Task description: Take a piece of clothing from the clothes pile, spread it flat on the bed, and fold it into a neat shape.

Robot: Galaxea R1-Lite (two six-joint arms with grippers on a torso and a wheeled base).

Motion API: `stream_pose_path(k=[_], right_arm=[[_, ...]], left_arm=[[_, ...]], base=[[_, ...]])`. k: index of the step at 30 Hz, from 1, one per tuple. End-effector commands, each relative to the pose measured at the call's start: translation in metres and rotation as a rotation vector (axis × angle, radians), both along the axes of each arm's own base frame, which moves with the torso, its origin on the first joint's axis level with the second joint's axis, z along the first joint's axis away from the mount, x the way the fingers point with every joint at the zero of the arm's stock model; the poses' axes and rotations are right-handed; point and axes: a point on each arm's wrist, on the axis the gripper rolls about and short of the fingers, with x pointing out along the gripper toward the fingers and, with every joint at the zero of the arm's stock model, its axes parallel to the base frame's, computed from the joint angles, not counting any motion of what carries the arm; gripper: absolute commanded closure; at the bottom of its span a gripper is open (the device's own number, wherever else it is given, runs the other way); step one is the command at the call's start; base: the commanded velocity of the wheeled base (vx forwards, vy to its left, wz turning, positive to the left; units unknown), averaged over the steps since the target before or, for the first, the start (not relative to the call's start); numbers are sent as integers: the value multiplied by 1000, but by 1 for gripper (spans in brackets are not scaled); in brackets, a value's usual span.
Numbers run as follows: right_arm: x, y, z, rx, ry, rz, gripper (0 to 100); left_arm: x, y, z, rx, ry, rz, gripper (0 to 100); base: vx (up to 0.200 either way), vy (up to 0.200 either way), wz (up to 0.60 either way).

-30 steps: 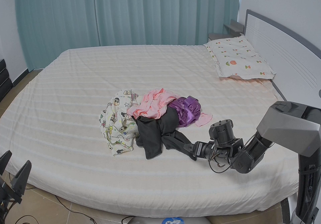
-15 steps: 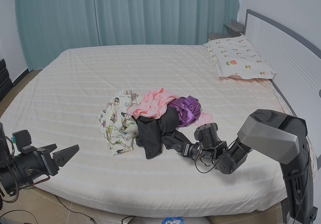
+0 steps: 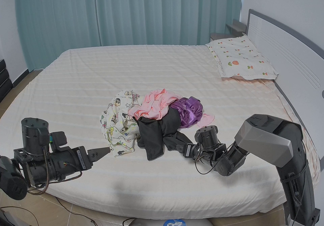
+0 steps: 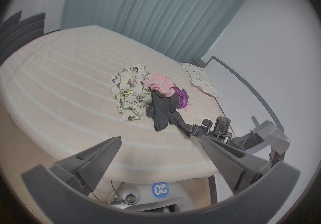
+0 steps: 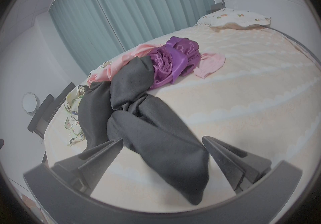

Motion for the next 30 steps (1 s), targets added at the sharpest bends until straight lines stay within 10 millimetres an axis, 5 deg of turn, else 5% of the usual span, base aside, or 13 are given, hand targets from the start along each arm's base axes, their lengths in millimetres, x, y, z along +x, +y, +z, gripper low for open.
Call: stream_pose_path(k=[1,7,11,12,20,25,30], right_arm=[[1,-3,7,-5,-26,-6,0],[-13,-7,-21,-75,43,37,0],[-14,-6,-20,-69,52,62,0],[-14,-6,-20,-69,52,62,100],[-12,-8,-10,1,-30,49,100],[-43,-36,25,98,-152,36,100],[-69,-50,36,143,-179,24,100]], left_arm=[[18,-15,-13,-1,67,-6,0],[38,-30,-19,9,77,60,0],[50,-40,-28,-17,117,72,0],[50,-40,-28,-17,117,72,0],[73,-69,-56,-16,193,84,0],[96,-98,-80,19,194,132,0],[109,-110,-95,49,190,156,0]], base=[[0,0,0],[0,0,0],[0,0,0],[0,0,0],[0,0,0],[0,0,0],[0,0,0]])
